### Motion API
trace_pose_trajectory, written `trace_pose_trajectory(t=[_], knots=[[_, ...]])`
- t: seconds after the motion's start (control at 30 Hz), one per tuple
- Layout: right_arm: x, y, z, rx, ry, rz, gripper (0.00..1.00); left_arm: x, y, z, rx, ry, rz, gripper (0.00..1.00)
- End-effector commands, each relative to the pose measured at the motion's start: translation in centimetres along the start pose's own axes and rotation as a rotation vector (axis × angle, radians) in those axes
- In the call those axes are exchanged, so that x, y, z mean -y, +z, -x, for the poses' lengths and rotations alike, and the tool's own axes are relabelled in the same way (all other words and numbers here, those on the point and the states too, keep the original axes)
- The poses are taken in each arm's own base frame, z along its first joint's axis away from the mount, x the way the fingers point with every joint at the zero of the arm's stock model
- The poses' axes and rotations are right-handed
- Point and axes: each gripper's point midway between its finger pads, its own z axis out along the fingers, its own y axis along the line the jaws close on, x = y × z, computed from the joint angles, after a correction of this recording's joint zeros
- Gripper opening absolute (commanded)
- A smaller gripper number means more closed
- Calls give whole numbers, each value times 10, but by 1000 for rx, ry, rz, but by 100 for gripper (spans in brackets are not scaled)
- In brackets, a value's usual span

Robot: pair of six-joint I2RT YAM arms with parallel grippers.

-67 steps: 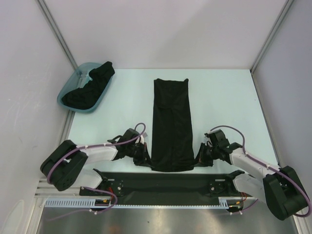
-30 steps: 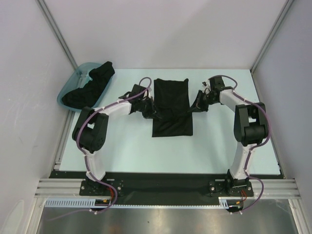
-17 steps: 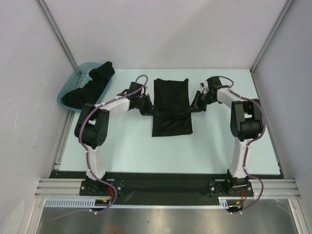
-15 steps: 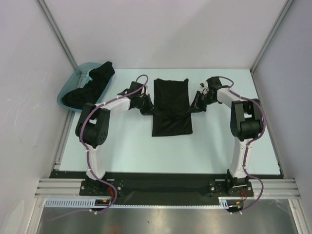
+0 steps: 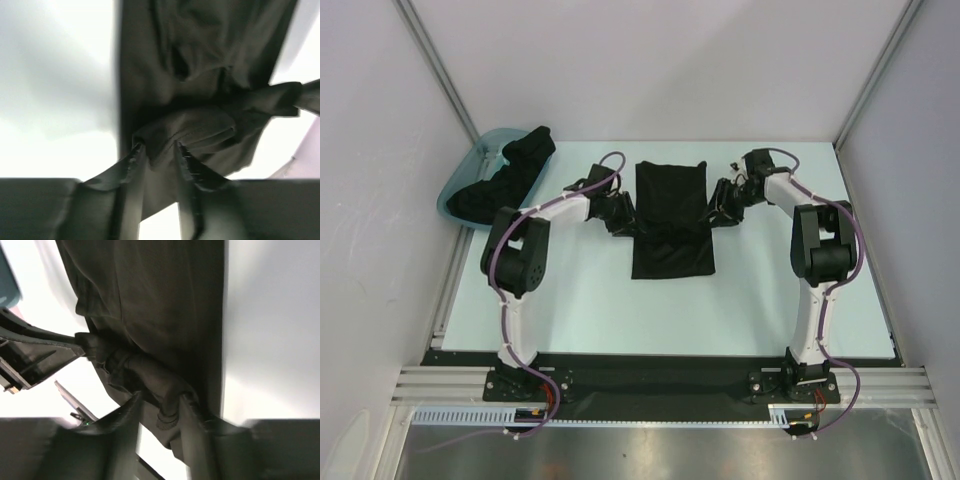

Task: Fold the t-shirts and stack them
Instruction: Fold the tshirt

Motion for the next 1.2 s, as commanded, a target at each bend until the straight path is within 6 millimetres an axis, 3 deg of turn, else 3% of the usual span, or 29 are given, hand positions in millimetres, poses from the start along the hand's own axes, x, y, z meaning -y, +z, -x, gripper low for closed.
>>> trace_pose_trajectory(t=[0.0, 0.1, 0.17, 0.27, 0.3, 0.37, 0.43, 0.53, 0.67, 0.93, 1.03, 1.17], knots=[[-8, -20, 23, 56, -35, -56, 49, 17, -44, 32, 148, 80, 39, 42], [1, -38, 20, 67, -46, -169, 62, 23, -70, 32, 189, 124, 57, 59], [-3, -50, 12, 75, -67, -182, 64, 24, -75, 22, 180, 154, 60, 59], [-11, -56, -8, 55, -86, -180, 63, 32, -85, -2, 161, 188, 15, 49], [-16, -54, -10, 60, -101, -164, 60, 39, -85, -3, 174, 198, -25, 45], [-24, -43, -26, 38, -110, -148, 57, 54, -79, -24, 115, 197, -135, 42], [-35, -26, -37, 19, -121, -150, 45, 64, -70, -42, 65, 207, -171, 35], [-43, -1, -50, 31, -119, -219, 39, 79, -50, -59, 37, 262, -166, 32], [-34, 16, -46, 126, -122, -377, 41, 76, -19, -68, 16, 286, -93, 34], [-15, 40, -48, 153, -115, -481, 42, 55, 7, -54, 36, 287, 11, 37], [-16, 44, -38, 187, -137, -476, 42, 55, 0, -45, 73, 298, 45, 37], [-21, 50, -4, 271, -192, -504, 43, 47, -12, -47, 111, 296, 69, 39]])
